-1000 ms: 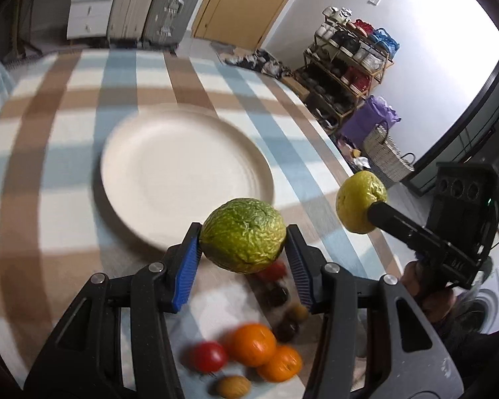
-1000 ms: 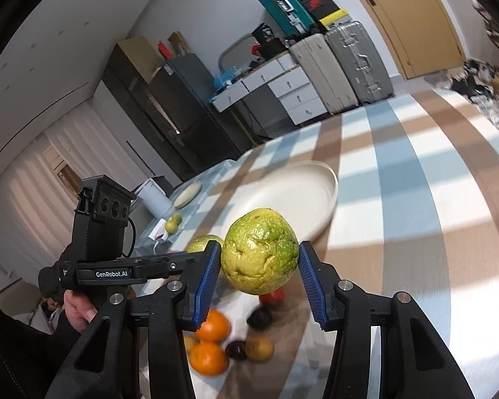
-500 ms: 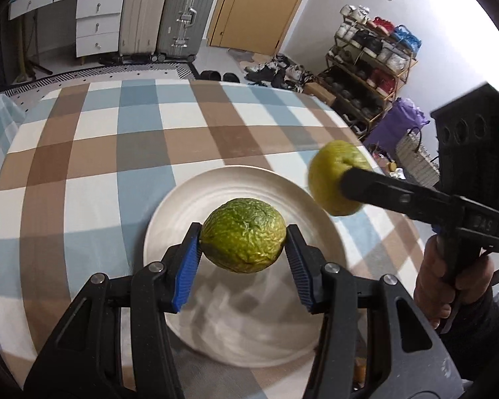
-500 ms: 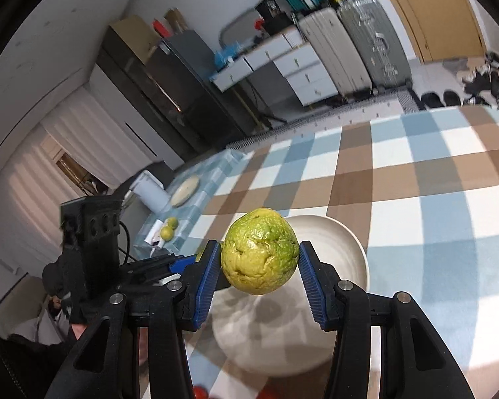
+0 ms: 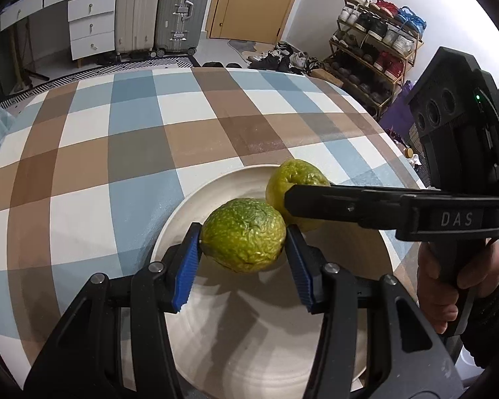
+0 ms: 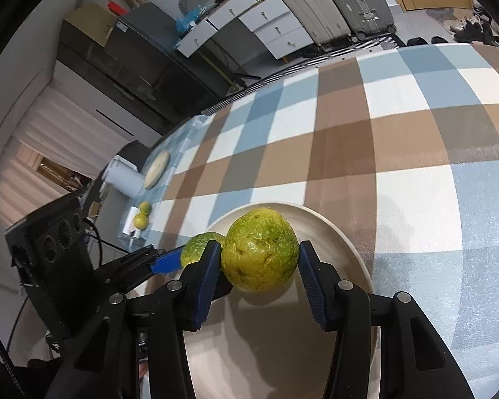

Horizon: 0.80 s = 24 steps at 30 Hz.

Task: Organize fruits
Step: 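Carry both fruits over the cream plate and open both tools, then withdraw both tools from the plate back toward the fruits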

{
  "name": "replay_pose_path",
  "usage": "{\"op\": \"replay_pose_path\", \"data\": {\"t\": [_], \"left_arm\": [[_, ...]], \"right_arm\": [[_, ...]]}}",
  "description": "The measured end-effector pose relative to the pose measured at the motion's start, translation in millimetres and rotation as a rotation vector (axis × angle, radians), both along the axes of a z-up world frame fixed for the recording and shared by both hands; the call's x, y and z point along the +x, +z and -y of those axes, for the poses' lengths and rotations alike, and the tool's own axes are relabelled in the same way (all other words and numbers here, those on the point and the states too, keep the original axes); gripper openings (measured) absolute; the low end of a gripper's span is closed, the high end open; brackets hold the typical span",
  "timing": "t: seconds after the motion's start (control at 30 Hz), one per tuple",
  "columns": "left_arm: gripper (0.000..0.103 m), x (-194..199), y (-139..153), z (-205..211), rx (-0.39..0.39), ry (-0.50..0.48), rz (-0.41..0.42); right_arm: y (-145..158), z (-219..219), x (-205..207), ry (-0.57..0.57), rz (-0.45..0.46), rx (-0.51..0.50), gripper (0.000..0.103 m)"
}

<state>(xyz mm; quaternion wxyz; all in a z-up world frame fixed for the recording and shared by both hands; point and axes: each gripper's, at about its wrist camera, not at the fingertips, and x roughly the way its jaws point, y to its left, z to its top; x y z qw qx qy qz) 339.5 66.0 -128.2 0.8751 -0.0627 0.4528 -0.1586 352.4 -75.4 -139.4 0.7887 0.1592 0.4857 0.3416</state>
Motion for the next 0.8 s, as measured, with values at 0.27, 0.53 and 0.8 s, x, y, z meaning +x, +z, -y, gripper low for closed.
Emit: {"op": "replay_pose_path", "data": {"t": [0.27,0.53,0.8], "left_arm": [[0.053,1,7,1,0.068,0.039,0.027],[0.074,-22,38,-11,0.091,0.130,0.072],[0.086,-81,88,-6,0.135,0.191,0.173]], "right_arm": [[0,7,3,-0.044,-0.019,0.015,0.050],[27,21,-20,-0.072,0.053,0.038,0.052],[60,53,-82,-0.108,0.167,0.040,0.074]]}}
